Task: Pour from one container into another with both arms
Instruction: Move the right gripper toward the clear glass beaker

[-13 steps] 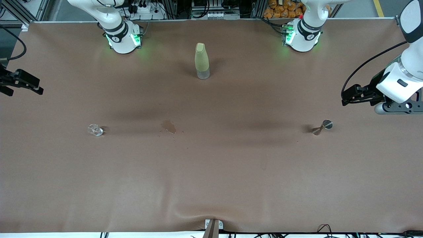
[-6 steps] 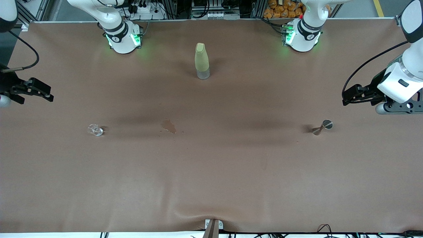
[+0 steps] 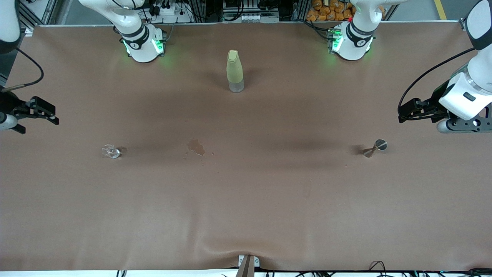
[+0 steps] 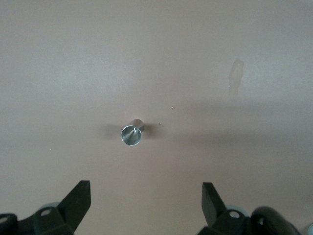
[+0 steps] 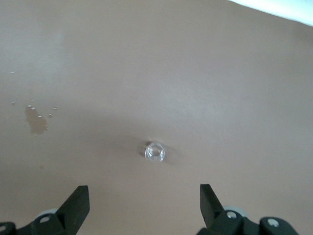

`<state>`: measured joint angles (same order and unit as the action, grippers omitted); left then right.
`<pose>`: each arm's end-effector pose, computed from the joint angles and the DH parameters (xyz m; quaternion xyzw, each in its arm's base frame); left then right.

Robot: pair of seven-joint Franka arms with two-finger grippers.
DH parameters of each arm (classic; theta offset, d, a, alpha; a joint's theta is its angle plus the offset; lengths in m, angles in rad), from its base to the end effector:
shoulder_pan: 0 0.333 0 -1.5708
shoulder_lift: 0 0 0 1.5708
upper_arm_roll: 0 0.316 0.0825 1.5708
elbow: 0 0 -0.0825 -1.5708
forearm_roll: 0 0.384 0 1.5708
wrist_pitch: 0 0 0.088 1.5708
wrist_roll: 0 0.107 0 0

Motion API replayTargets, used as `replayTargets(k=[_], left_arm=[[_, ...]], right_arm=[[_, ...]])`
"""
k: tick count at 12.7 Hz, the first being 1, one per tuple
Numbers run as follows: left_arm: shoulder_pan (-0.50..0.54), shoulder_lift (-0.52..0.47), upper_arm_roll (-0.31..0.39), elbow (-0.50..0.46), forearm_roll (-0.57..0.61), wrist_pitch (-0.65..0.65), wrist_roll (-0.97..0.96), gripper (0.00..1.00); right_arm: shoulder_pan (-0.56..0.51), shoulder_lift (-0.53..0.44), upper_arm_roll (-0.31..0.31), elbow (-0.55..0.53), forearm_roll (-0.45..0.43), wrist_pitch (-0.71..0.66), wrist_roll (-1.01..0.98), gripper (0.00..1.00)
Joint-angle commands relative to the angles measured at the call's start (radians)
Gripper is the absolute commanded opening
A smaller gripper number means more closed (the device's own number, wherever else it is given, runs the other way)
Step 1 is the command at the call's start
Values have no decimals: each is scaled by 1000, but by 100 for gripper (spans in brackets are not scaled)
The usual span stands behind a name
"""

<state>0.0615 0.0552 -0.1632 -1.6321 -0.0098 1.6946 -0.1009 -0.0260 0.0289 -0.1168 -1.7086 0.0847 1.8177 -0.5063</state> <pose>0.5765 -0.0574 0.5753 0.9999 0.0003 0.0030 0.0097 0.5755 -0.0749 0.5649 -0.9835 -0.1720 -0.0507 0.0249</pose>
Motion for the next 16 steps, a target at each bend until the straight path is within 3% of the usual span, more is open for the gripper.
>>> replayTargets(k=[1,4,6,9,12,16], left_arm=[[6,-9,-5,6,10,-16,1,100],[6,-9,-5,6,10,-16,1,100],[6,-9,-5,6,10,-16,1,100],[6,-11,-5,6,10,-16,1,100],[6,-9,-5,6,8,-16,1,100],[6,-9,-5,6,8,-16,1,100]], right_arm=[[-58,25,6,-14,63,20,-148,100],[-100,29,8,-96,110,54,-298,100],[-168,32,6,-175,275,71,-510,100],[-261,49,6,-246,409,85,-807,100],[-327,121,6,-247,490,74,-1160,100],[-390,264,6,-250,694,-37,-1460,100]])
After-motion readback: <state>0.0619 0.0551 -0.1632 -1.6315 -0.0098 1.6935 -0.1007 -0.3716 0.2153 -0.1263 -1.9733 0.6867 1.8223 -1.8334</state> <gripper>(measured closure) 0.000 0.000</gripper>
